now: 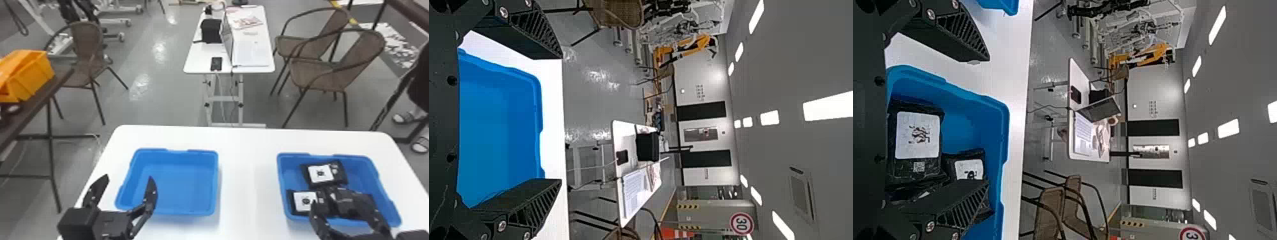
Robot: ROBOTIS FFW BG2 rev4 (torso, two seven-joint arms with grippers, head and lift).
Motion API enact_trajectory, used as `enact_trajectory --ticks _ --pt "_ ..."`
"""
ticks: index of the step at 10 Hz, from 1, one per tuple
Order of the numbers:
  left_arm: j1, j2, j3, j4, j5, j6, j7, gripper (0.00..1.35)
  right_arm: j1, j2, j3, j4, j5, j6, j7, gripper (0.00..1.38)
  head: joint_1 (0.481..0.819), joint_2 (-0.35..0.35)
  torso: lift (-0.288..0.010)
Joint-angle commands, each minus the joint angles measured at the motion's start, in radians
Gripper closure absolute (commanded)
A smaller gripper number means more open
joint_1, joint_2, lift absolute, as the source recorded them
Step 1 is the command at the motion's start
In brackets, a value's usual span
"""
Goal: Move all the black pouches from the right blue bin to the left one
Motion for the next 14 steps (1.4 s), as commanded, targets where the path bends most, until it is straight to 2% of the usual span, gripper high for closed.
enact_trajectory --ticks 1,8,10,14 --pt "0.000 0.000 0.000 0.000 0.000 0.000 0.000 0.14 0.002 0.004 0.000 -0.001 0.000 0.000 0.000 0.15 0.695 0.080 0.010" --pt "0.000 0.000 0.002 0.000 0.000 -0.005 -0.005 0.14 0.002 0.004 0.000 -0.001 -0.003 0.006 -0.003 0.15 0.695 0.080 0.010" --pt "0.000 0.000 0.002 0.002 0.000 -0.003 -0.005 0.14 -0.011 0.004 -0.002 0.011 -0.057 0.031 -0.086 0.15 0.695 0.074 0.010" --pt "-0.006 0.000 0.002 0.005 0.005 -0.003 -0.009 0.14 -0.169 0.004 -0.080 0.109 -0.055 0.161 -0.130 0.14 0.695 0.017 0.010"
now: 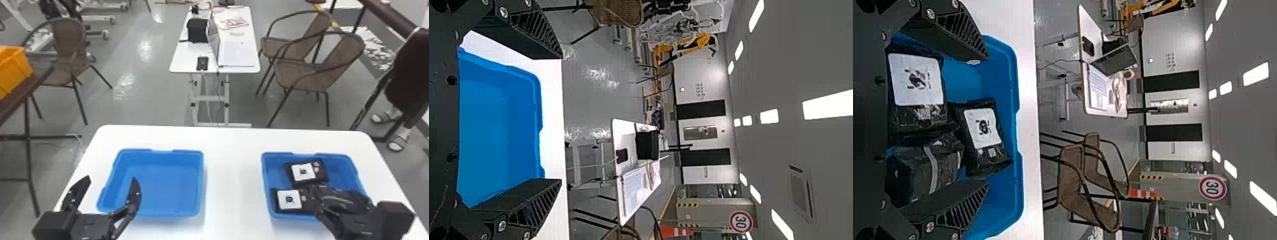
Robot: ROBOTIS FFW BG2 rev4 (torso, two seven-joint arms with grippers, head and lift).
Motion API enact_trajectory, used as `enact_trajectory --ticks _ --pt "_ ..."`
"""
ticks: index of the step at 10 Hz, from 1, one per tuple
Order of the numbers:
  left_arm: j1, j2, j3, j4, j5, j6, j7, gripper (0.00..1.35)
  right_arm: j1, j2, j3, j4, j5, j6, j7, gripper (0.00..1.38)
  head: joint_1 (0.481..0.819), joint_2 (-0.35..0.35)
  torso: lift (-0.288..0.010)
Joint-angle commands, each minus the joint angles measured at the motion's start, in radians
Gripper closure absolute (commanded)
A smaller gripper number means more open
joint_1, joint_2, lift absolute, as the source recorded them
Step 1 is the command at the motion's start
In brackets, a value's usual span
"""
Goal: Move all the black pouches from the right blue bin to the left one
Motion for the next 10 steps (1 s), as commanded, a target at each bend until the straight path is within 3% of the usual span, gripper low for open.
enact_trajectory --ticks 1,3,6,10 --pt "-0.008 0.000 0.001 0.004 0.002 -0.002 -0.005 0.14 -0.060 0.004 -0.044 0.051 -0.009 0.039 0.000 0.14 0.695 -0.009 0.010" --pt "-0.011 -0.008 0.006 0.010 0.003 -0.002 -0.015 0.14 -0.113 0.004 -0.056 0.117 -0.009 0.067 0.000 0.15 0.695 -0.052 0.010" --pt "-0.015 -0.037 0.026 0.015 -0.009 -0.003 -0.051 0.14 -0.198 0.004 -0.076 0.249 -0.034 0.093 0.000 0.15 0.695 -0.063 0.010" --pt "-0.015 -0.055 0.038 0.016 -0.017 -0.005 -0.073 0.14 -0.245 0.004 -0.114 0.356 -0.034 0.123 -0.015 0.14 0.695 -0.083 0.010"
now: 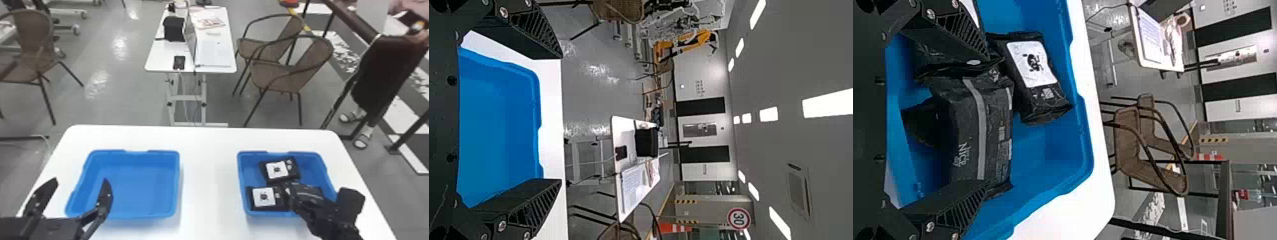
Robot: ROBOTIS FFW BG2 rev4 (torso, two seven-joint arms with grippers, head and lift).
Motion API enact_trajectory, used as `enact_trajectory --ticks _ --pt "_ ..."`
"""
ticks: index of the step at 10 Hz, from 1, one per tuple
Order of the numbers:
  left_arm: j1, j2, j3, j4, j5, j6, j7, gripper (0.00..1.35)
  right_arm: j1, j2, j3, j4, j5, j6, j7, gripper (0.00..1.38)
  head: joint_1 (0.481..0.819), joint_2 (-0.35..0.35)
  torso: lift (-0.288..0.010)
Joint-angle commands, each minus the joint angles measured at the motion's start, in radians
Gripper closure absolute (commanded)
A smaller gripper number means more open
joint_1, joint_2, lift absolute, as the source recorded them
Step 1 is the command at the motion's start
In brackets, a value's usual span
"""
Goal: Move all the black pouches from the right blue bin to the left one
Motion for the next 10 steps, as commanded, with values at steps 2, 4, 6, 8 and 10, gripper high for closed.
enact_trajectory --ticks 2,4,6,8,10 --pt "0.001 -0.020 0.014 0.002 -0.009 -0.001 -0.024 0.14 -0.039 0.004 -0.022 0.059 0.000 0.005 -0.004 0.14 0.695 -0.097 0.010" --pt "-0.001 -0.022 0.014 0.003 -0.010 -0.001 -0.026 0.14 -0.072 -0.002 -0.039 0.094 0.007 0.007 -0.002 0.14 0.695 -0.104 0.010" --pt "-0.001 -0.023 0.016 0.003 -0.010 -0.003 -0.026 0.14 -0.102 -0.020 -0.040 0.146 -0.005 0.007 -0.002 0.14 0.695 -0.116 0.010" --pt "-0.001 -0.025 0.016 0.005 -0.013 -0.008 -0.026 0.14 -0.130 -0.031 -0.037 0.186 -0.028 0.011 -0.002 0.53 0.695 -0.122 0.010" --pt "-0.001 -0.028 0.017 0.006 -0.015 -0.011 -0.029 0.14 -0.127 -0.025 -0.036 0.178 -0.034 0.011 -0.004 0.97 0.695 -0.121 0.010"
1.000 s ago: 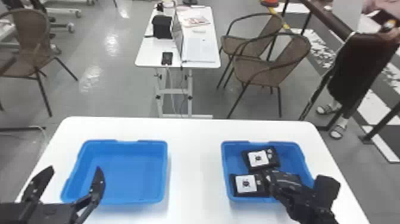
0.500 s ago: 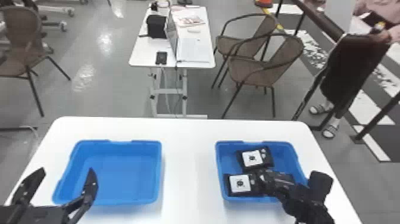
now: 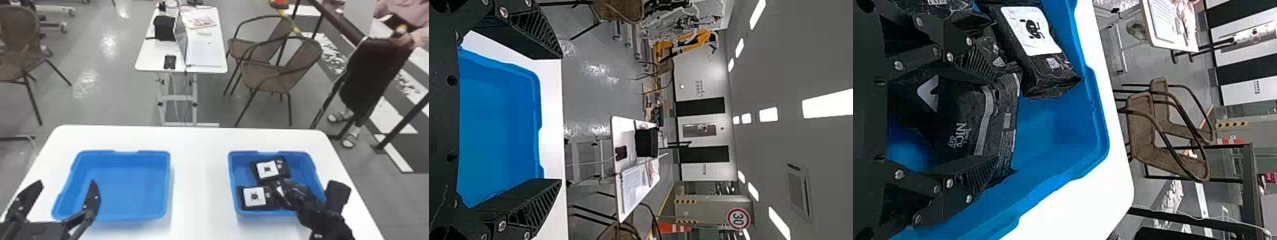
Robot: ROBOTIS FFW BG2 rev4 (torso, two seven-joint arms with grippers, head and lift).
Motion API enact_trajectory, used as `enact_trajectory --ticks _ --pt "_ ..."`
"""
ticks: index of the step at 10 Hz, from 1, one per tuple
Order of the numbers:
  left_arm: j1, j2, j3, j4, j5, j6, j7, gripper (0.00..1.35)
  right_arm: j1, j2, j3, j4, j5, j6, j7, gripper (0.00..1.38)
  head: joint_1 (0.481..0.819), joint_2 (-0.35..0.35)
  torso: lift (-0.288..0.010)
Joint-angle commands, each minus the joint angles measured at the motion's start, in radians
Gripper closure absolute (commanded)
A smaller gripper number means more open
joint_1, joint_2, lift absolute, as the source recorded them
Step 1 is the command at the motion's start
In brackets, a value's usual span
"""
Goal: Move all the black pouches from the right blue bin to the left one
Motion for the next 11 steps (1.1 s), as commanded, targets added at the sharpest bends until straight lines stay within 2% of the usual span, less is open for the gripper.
enact_trajectory --ticks 1,2,4,5,7,9,11 --pt "0.000 -0.001 0.002 0.002 -0.001 -0.003 -0.005 0.14 0.011 0.014 0.000 -0.012 -0.006 0.000 -0.001 1.02 0.695 -0.119 0.010" --pt "0.000 -0.001 0.004 0.002 -0.001 -0.006 -0.008 0.14 0.018 0.027 0.000 -0.019 -0.016 -0.001 -0.013 1.07 0.695 -0.117 0.010" --pt "0.000 -0.001 0.004 0.005 -0.001 -0.008 -0.010 0.14 0.035 0.031 0.006 -0.048 -0.052 -0.020 -0.013 1.12 0.695 -0.104 0.010" --pt "-0.001 -0.001 0.004 0.005 0.000 -0.008 -0.011 0.14 0.047 0.031 0.017 -0.076 -0.064 -0.029 -0.021 1.29 0.695 -0.101 0.010" --pt "-0.006 -0.001 0.004 0.008 0.000 -0.011 -0.014 0.14 0.075 0.031 0.037 -0.153 -0.141 -0.026 -0.022 1.27 0.695 -0.097 0.010" --pt "-0.023 -0.004 0.002 0.016 -0.004 -0.022 -0.014 0.14 0.110 0.027 0.109 -0.308 -0.293 0.037 -0.014 1.27 0.695 -0.073 0.010" --pt "-0.055 -0.009 -0.004 0.034 -0.004 -0.038 -0.014 0.14 0.078 -0.062 0.238 -0.395 -0.467 0.089 0.009 1.27 0.695 -0.015 0.010"
